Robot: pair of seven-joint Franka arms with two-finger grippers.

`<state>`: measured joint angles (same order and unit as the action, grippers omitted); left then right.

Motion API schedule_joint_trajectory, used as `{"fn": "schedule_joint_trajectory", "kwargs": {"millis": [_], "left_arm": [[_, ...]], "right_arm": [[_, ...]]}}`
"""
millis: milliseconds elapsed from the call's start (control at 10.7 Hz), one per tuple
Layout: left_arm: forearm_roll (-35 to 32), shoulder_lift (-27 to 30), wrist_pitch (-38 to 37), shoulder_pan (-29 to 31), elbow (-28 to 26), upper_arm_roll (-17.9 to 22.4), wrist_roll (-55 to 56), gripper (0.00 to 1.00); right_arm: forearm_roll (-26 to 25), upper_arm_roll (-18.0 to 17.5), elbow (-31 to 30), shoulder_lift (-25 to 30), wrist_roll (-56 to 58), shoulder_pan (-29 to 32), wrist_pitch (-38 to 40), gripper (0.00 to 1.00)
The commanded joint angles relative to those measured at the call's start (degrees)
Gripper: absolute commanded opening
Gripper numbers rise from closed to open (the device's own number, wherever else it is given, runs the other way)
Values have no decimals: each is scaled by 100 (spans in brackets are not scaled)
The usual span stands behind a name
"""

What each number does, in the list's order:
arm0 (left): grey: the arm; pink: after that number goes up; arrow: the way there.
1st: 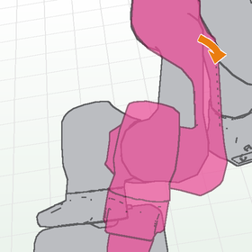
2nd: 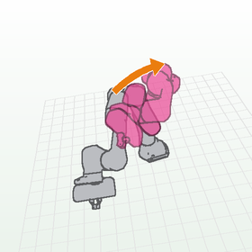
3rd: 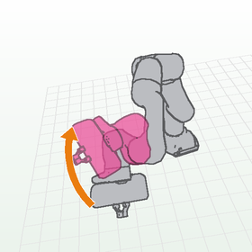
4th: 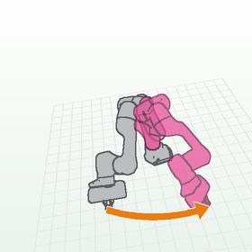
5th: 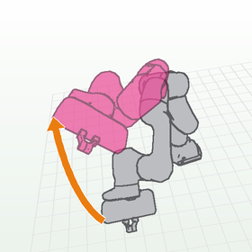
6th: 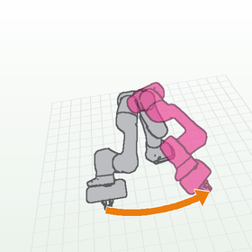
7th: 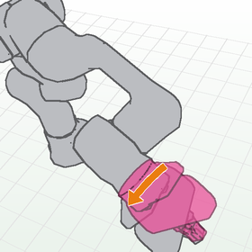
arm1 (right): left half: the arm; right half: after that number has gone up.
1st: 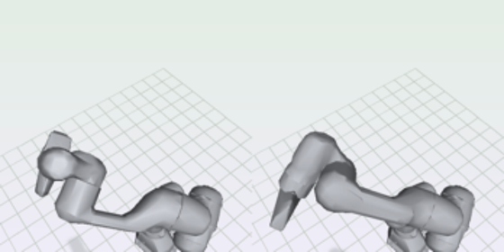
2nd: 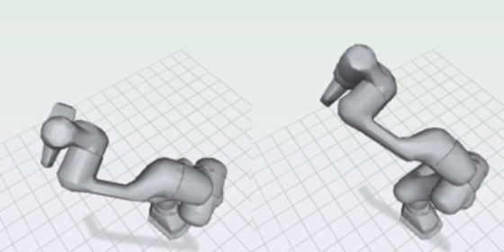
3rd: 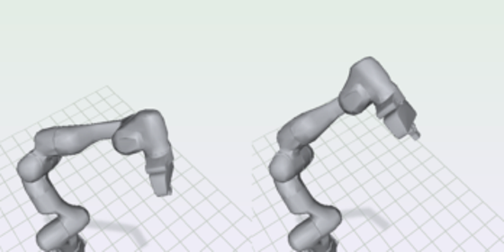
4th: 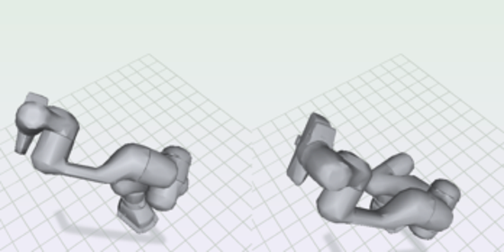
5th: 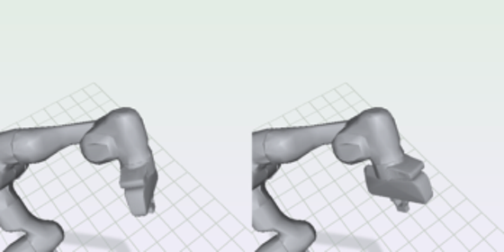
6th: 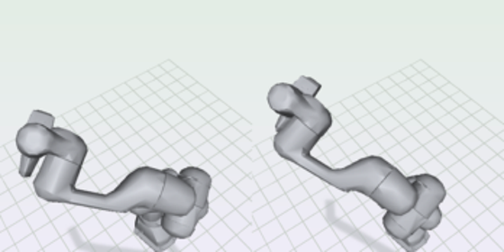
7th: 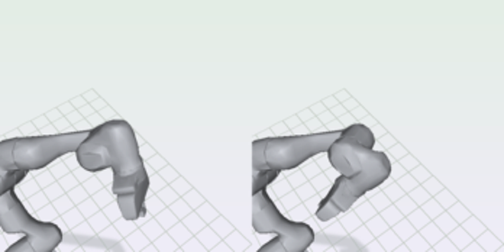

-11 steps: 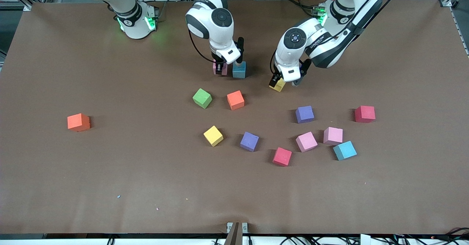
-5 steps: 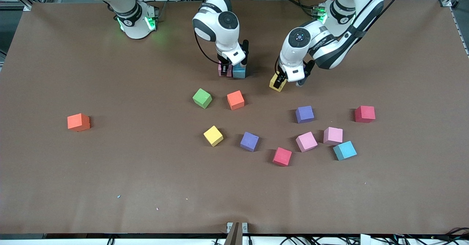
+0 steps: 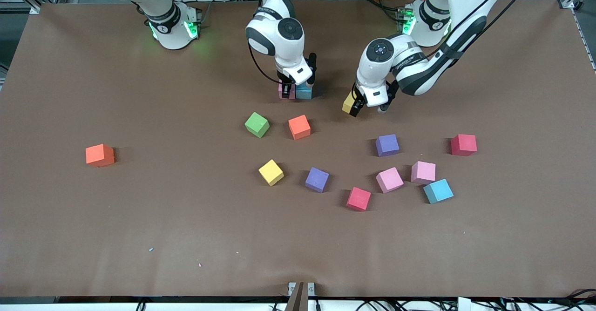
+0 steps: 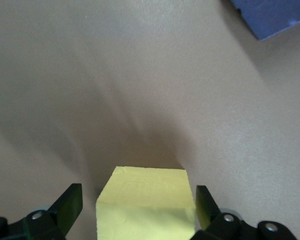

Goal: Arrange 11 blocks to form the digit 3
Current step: 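Place the yellow block beside the cyan block with the left gripper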

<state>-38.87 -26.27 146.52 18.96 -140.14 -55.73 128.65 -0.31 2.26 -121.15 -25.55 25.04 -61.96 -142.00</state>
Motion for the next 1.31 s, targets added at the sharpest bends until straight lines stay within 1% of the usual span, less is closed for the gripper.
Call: {"fn": "schedule_joint_trajectory", "kwargs": {"millis": [0, 375, 469, 563, 657, 751, 844, 1126, 1220], "left_arm": [[-200, -97, 79, -42, 13, -17, 213, 100], [-235, -246, 79, -42, 48, -17, 222, 100], [-235, -316, 79, -33, 74, -17, 222, 57], [-235, -386, 79, -33, 109, -17, 222, 23], [-235, -387, 79, -24, 144, -8, 266, 7], [-235, -361, 70, -24, 153, -8, 518, 2], [-235, -326, 70, -7, 197, -17, 686, 0], [-227, -291, 61, 11, 276, -61, 1318, 0], [-235, -282, 61, 2, 294, -70, 1669, 0]], "right_arm": [[-136, 37, 100, -143, -158, -132, -56, 0], [-144, 46, 126, -170, -149, -141, -56, 0], [-144, 38, 126, -179, -149, -141, -56, 0], [-170, 37, 161, -205, -149, -141, -56, 0], [-197, 37, 179, -222, -149, -141, -56, 0], [-197, 37, 188, -231, -149, -141, -47, 0], [-197, 37, 197, -231, -157, -141, -47, 0], [-197, 29, 206, -231, -210, -150, -47, 0], [-197, 29, 206, -231, -297, -150, -47, 10]]}}
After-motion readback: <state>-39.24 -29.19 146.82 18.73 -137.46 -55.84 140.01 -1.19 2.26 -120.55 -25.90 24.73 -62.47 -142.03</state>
